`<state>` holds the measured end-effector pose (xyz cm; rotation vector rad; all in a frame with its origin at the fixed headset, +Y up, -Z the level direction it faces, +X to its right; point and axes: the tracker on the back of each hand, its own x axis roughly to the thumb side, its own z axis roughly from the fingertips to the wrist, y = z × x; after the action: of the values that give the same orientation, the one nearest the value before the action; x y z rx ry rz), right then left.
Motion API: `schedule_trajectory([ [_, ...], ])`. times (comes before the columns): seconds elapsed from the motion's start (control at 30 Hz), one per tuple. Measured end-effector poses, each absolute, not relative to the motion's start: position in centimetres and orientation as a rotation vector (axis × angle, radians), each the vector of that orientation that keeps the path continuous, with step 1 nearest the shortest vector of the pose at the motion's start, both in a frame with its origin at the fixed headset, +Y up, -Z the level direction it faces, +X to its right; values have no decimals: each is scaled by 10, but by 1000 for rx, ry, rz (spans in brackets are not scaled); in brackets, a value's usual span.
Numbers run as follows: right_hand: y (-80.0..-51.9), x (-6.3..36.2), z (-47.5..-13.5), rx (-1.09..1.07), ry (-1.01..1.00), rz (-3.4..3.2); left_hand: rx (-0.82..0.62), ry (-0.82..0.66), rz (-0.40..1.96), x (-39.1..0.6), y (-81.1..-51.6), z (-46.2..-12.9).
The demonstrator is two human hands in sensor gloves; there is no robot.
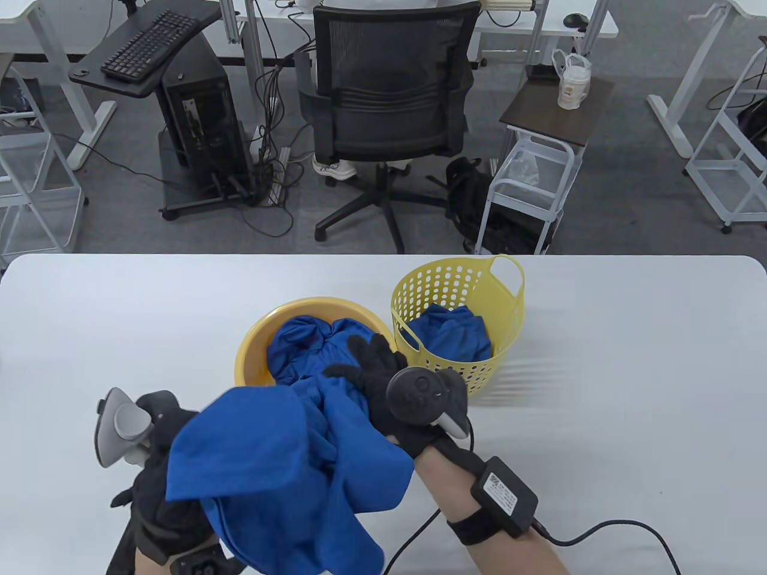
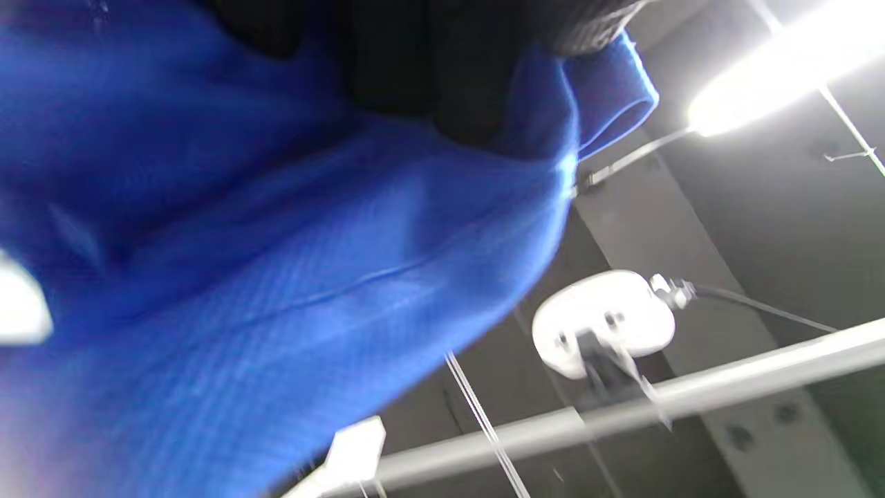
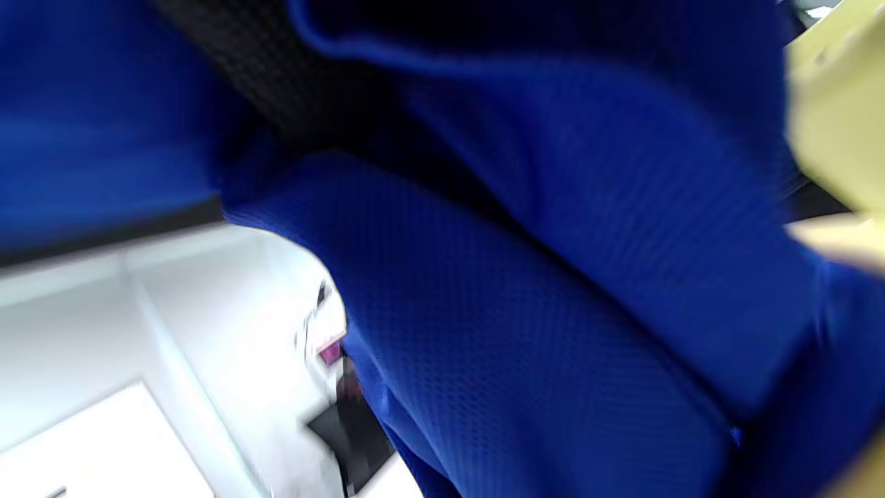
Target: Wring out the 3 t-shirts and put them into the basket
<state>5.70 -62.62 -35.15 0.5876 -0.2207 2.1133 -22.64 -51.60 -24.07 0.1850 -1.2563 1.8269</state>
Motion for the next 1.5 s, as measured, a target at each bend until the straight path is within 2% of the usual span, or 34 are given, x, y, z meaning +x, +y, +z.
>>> schedule_trajectory([
  [0.1,-594,119,-352,375,-205,1711,364,-920,1900,-265,-543,-278],
  [0.2,-579,160,-344,271,-202,1462,299,-723,2003,-284,-570,-304],
  [0.23,-575,174,-341,232,-203,1402,253,-605,1984,-290,-583,-315],
  [0.27,-575,181,-340,208,-207,1374,235,-553,1953,-291,-588,-319],
  [0.33,-577,194,-339,150,-193,1311,200,-331,1704,-291,-606,-333],
  [0.43,-583,192,-344,119,-144,1284,251,-179,1463,-271,-610,-337],
  [0.53,-588,182,-347,111,-116,1292,197,-280,1207,-231,-600,-334],
  [0.6,-589,172,-347,125,-90,1284,59,-388,1020,-191,-595,-326],
  [0.67,-589,164,-345,146,-58,1246,-64,-434,845,-153,-596,-317],
  [0.77,-586,147,-337,222,41,1153,-251,-427,615,-105,-607,-304],
  [0.83,-583,135,-329,268,110,1069,-259,-430,552,-90,-614,-301],
  [0.9,-581,123,-321,320,179,991,-193,-380,588,-86,-622,-303],
  [0.97,-577,112,-312,370,239,937,-86,-381,727,-90,-630,-309],
  [1.17,-571,112,-306,413,134,966,-23,-395,1256,-130,-627,-327],
  [1.23,-572,116,-307,361,46,1067,23,-423,1388,-148,-620,-329],
  [1.33,-581,113,-316,303,-10,1194,68,-550,1596,-167,-610,-328],
  [1.43,-600,95,-326,316,159,1279,43,-694,1741,-166,-604,-324],
  [1.5,-617,77,-331,368,342,1261,0,-791,1815,-158,-603,-320],
])
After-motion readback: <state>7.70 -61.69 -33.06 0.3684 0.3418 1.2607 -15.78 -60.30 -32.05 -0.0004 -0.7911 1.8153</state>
